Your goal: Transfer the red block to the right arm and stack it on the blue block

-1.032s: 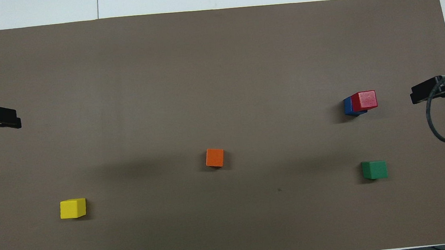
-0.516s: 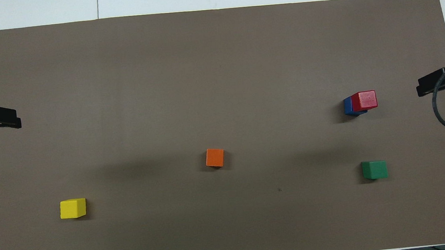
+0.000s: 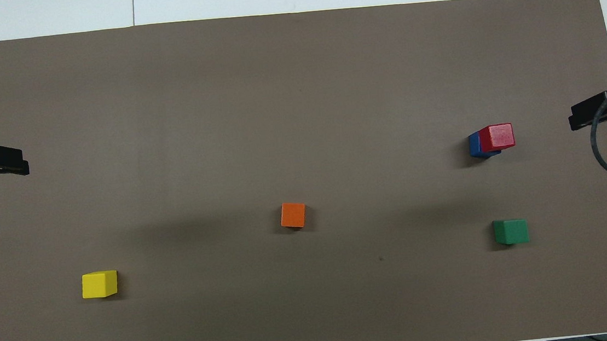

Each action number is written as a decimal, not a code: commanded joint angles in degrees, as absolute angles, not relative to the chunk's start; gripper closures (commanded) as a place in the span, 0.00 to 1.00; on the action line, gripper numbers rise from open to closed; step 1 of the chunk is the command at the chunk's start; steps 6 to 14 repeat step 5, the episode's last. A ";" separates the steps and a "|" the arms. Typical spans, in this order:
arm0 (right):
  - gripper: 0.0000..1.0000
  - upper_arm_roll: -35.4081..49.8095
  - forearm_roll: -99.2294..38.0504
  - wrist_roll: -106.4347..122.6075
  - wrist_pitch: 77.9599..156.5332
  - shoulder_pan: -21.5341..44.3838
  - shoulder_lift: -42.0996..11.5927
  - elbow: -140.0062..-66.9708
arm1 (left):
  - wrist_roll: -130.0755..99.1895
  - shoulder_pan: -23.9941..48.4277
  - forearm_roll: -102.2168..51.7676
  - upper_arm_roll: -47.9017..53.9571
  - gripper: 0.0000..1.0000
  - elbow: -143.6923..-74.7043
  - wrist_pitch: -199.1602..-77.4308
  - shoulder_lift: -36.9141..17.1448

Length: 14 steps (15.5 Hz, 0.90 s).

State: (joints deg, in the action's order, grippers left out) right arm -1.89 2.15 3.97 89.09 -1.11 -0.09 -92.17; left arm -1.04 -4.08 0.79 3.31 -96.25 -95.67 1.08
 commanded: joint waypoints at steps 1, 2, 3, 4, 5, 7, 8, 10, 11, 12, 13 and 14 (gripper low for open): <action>0.00 -1.93 0.70 4.83 89.47 -1.58 0.26 -92.28 | -0.62 -4.22 -0.09 3.08 0.00 -96.86 -95.36 2.11; 0.00 -1.93 0.53 4.83 89.47 -1.58 0.26 -92.29 | -0.62 -4.22 -0.09 3.08 0.00 -96.86 -95.36 2.11; 0.00 -2.02 -0.17 4.83 89.56 -1.67 0.26 -92.29 | -0.70 -4.22 -0.09 3.08 0.00 -96.86 -95.36 2.11; 0.00 -2.02 -0.44 4.75 89.56 -1.67 0.26 -92.29 | -0.62 -4.22 -0.09 3.08 0.00 -96.86 -95.36 2.11; 0.00 -2.02 -0.53 4.75 89.39 -1.67 0.26 -92.29 | -0.62 -4.22 -0.09 3.08 0.00 -96.86 -95.36 2.11; 0.00 -2.02 -0.53 4.75 89.39 -1.67 0.26 -92.29 | -0.62 -4.22 -0.09 3.08 0.00 -96.86 -95.36 2.11; 0.00 -2.02 -0.53 4.75 89.39 -1.67 0.26 -92.29 | -0.62 -4.22 -0.09 3.08 0.00 -96.86 -95.36 2.11; 0.00 -2.02 -0.53 4.75 89.39 -1.67 0.26 -92.29 | -0.62 -4.22 -0.09 3.08 0.00 -96.86 -95.36 2.11; 0.00 -2.02 -0.53 4.75 89.39 -1.67 0.26 -92.29 | -0.62 -4.22 -0.09 3.08 0.00 -96.86 -95.36 2.11; 0.00 -2.02 -0.53 4.75 89.39 -1.67 0.26 -92.29 | -0.62 -4.22 -0.09 3.08 0.00 -96.86 -95.36 2.11; 0.00 -2.02 -0.53 4.75 89.39 -1.67 0.26 -92.29 | -0.62 -4.22 -0.09 3.08 0.00 -96.86 -95.36 2.11; 0.00 -2.02 -0.53 4.75 89.39 -1.67 0.26 -92.29 | -0.62 -4.22 -0.09 3.08 0.00 -96.86 -95.36 2.11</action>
